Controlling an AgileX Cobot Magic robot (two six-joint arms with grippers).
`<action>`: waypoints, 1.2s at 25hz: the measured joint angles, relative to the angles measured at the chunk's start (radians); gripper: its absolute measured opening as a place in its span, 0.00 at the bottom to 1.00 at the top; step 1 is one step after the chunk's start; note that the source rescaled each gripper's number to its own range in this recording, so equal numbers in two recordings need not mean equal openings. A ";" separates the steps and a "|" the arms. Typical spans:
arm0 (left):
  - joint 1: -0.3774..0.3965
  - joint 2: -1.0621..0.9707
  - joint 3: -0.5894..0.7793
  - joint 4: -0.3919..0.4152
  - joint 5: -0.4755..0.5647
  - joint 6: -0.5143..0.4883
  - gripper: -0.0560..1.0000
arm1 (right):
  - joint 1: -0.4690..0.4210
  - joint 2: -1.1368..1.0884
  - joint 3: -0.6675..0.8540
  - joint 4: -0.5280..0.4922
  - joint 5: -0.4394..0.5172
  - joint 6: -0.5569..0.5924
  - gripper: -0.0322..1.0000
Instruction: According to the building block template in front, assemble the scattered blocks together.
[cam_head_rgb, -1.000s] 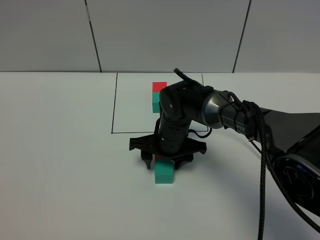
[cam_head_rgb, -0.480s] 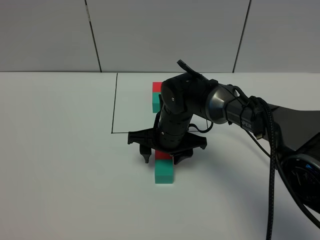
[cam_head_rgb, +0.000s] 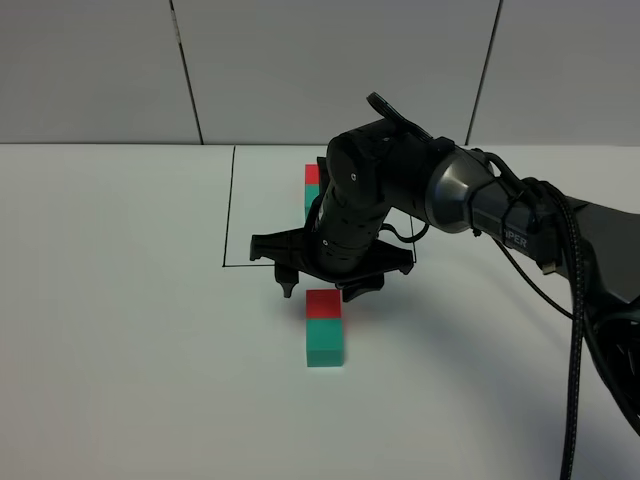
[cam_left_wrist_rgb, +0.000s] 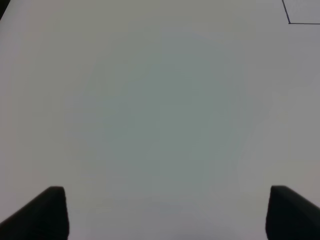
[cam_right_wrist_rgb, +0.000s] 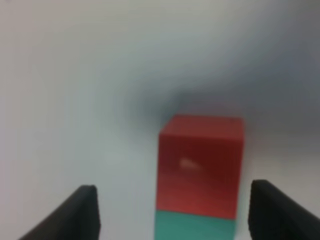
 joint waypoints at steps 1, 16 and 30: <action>0.000 0.000 0.000 0.000 0.000 0.000 0.88 | 0.000 0.000 0.000 -0.022 0.008 0.007 0.63; 0.000 0.000 0.000 0.000 0.000 0.001 0.88 | -0.102 -0.009 0.000 -0.100 0.076 -0.029 0.63; 0.000 0.000 0.000 0.000 0.000 0.001 0.88 | -0.362 -0.100 0.000 -0.134 0.111 -0.188 0.60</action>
